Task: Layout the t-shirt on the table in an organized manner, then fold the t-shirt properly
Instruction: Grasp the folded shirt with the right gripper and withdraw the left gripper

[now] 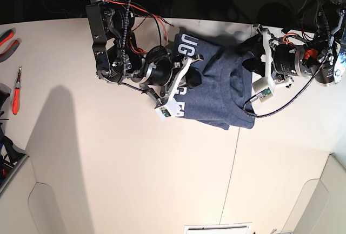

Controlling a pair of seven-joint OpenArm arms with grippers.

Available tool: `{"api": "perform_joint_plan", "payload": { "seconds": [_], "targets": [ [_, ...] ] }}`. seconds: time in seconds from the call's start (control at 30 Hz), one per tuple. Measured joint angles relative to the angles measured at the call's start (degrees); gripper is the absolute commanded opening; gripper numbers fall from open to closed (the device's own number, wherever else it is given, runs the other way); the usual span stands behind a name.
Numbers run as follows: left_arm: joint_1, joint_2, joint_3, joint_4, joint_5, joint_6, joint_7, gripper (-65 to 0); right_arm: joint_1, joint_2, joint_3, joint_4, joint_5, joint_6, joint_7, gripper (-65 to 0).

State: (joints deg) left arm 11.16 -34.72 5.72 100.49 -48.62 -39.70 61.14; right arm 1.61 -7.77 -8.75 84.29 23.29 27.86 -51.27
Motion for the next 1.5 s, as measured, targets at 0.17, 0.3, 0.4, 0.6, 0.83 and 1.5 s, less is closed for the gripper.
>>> {"api": "perform_joint_plan", "payload": {
  "seconds": [0.17,0.3,0.4,0.6,0.83,1.5],
  "targets": [
    [0.24,0.59,0.07,0.0,0.85,0.0,-0.55,-34.2,0.02,0.02,0.0,0.02,0.0,0.0,0.0,-65.0],
    [0.26,0.59,0.07,-1.7,1.11,0.0,-1.55,-41.6,0.02,0.0,-0.02,0.02,0.0,0.0,0.0,-65.0],
    [0.26,0.59,0.07,-3.52,1.2,0.0,-1.64,-42.2,0.02,0.0,0.0,0.02,0.0,0.0,0.0,-65.0],
    [0.24,0.57,0.07,-3.76,1.03,0.0,-1.84,-65.0,0.02,0.0,0.0,0.0,0.0,0.0,0.0,-65.0],
    [-2.38,0.59,0.11,-3.76,9.07,0.02,-2.01,-65.0,0.0,0.0,0.0,0.02,0.0,0.0,0.0,-65.0],
    [-6.47,-0.52,0.13,-3.76,16.9,-0.13,-2.25,-38.0,-0.02,0.02,0.0,0.0,-0.9,0.0,0.0,-65.0]
  ]
}}
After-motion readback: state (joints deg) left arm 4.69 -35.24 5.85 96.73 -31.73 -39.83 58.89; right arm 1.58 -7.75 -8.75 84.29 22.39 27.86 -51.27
